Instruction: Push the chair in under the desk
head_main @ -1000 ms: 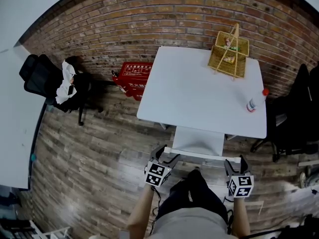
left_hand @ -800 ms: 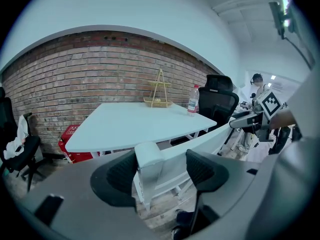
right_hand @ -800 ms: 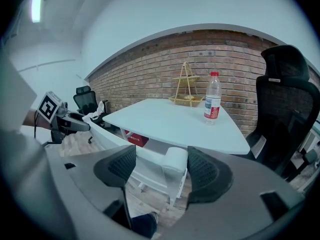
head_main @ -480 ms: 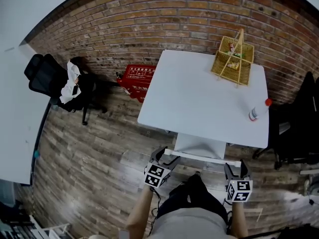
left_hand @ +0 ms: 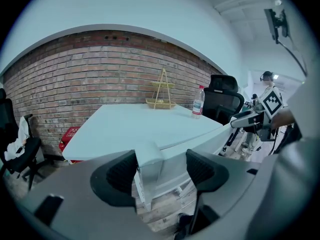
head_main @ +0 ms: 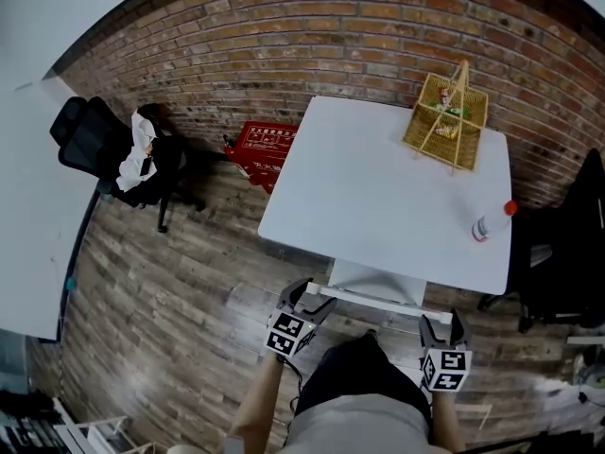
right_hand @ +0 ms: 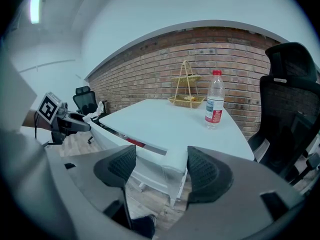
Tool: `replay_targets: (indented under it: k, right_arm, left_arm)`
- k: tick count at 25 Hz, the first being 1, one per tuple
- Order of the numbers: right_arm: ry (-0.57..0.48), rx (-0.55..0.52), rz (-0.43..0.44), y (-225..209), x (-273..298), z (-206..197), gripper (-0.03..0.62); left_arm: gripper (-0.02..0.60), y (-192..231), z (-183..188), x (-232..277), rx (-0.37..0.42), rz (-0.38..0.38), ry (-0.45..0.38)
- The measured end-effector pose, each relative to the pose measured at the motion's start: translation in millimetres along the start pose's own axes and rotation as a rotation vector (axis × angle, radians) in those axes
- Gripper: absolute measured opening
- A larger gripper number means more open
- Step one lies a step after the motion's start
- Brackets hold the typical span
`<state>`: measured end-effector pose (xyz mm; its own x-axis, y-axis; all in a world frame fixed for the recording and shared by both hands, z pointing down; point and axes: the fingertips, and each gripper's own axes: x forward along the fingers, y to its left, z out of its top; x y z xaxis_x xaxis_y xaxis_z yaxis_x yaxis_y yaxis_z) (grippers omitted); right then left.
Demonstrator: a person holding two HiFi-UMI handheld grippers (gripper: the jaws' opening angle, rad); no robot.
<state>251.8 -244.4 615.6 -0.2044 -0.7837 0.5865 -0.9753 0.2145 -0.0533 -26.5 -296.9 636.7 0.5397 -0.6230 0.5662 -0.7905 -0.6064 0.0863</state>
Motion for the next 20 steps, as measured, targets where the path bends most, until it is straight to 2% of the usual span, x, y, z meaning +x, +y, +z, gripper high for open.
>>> replay_targets:
  k: [20]
  right_arm:
    - [0.000, 0.010, -0.014, -5, 28, 22, 0.321]
  left_arm:
    - [0.319, 27, 21, 26, 0.013, -0.025, -0.004]
